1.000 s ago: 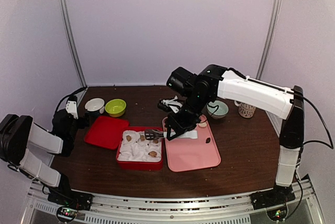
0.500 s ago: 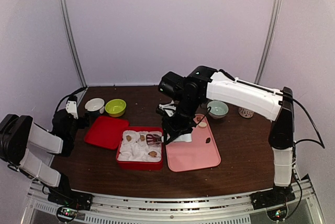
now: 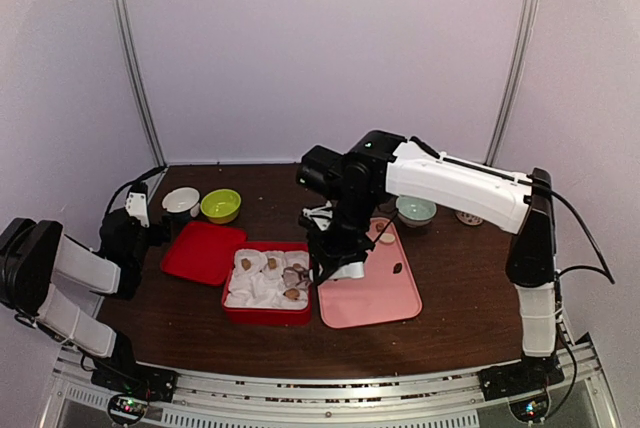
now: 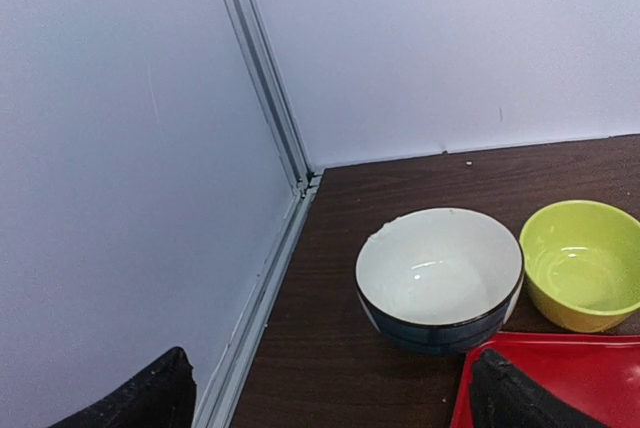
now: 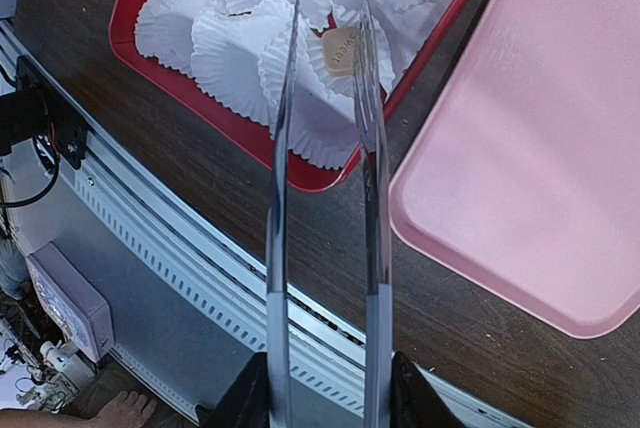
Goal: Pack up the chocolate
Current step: Pick up the fake chocolate from the empty pocket of the box, then place the fake chocolate in the empty pocket of the box, then pick up the fake chocolate from the empty pocket of the box.
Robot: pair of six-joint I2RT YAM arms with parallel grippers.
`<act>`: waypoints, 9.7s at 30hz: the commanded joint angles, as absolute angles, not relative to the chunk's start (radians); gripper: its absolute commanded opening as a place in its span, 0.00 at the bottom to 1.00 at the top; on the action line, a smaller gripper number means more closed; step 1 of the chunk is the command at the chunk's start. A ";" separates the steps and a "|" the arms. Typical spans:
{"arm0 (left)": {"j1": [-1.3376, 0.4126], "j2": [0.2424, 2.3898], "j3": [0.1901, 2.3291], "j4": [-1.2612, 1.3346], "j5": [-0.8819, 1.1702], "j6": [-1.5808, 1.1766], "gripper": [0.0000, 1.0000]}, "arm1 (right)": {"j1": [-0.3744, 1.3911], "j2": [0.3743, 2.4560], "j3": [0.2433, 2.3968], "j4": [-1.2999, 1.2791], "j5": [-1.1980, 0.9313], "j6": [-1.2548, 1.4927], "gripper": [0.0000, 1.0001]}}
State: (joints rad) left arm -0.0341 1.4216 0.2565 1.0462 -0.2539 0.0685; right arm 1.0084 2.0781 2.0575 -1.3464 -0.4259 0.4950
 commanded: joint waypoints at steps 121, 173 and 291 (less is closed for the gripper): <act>-0.027 1.425 0.276 1.081 -0.259 0.054 0.98 | 0.958 2.166 2.054 -1.186 -0.666 1.271 0.35; -0.027 1.429 0.276 1.091 -0.258 0.057 0.98 | 0.958 2.161 2.135 -0.902 -0.764 1.263 0.29; -0.027 1.416 0.276 1.056 -0.258 0.053 0.98 | 0.935 2.339 2.253 -1.045 -0.535 1.152 0.29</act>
